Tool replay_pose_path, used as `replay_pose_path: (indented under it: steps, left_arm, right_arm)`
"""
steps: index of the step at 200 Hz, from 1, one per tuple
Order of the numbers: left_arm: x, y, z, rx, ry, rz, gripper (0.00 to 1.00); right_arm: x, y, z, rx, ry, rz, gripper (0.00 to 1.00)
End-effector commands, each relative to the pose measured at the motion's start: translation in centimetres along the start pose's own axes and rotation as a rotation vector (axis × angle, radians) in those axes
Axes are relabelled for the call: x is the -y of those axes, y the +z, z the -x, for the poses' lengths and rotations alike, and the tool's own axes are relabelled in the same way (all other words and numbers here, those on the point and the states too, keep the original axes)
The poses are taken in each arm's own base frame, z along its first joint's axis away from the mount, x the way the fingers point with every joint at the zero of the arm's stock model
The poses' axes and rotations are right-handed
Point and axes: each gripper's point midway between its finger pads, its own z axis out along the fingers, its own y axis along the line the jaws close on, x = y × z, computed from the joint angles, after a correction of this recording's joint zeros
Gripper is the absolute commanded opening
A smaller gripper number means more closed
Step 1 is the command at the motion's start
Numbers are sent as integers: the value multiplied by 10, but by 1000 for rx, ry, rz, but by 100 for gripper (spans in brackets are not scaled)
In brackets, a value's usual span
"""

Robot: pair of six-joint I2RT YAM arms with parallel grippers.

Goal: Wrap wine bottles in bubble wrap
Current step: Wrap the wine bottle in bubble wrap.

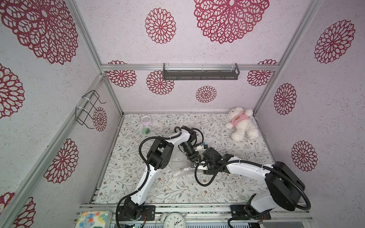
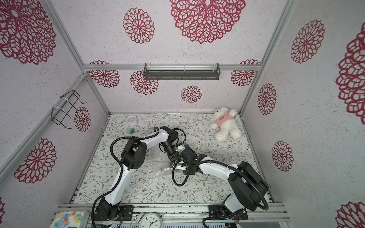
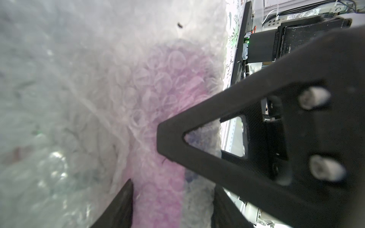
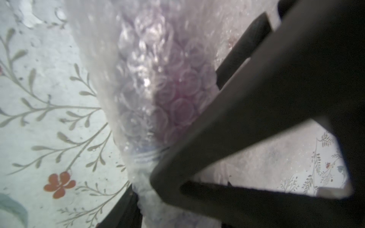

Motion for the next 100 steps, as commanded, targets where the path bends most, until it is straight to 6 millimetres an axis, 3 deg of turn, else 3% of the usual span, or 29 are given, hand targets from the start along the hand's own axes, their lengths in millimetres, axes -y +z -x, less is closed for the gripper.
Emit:
replay_pose_path:
  steps: [1, 11, 12, 13, 14, 16, 65, 80, 100]
  left_arm:
    - [1, -18, 1, 27, -4, 64, 60]
    - [3, -23, 2, 40, 4, 80, 63]
    - [3, -23, 2, 41, 4, 81, 69]
    - [4, -24, 2, 42, 6, 83, 84]
    - [4, -24, 2, 44, 8, 84, 93]
    - [4, -26, 2, 47, 8, 88, 100]
    - [8, -65, 6, 157, 42, 193, 97]
    - [5, -82, 5, 205, 46, 266, 97]
    - [-7, -121, 3, 315, 37, 449, 97]
  right_arm:
    - [-58, -6, -17, -80, 142, 253, 37]
    - [-64, -8, -17, -90, 164, 284, 36]
    - [-64, -8, -16, -89, 166, 286, 36]
    - [-64, -8, -16, -90, 168, 289, 36]
    - [-65, -9, -16, -92, 169, 292, 36]
    - [-66, -9, -16, -96, 174, 297, 36]
    - [-83, -11, -17, -159, 276, 393, 32]
    - [-86, -11, -14, -176, 321, 418, 29]
    - [-90, -11, -11, -192, 374, 461, 26]
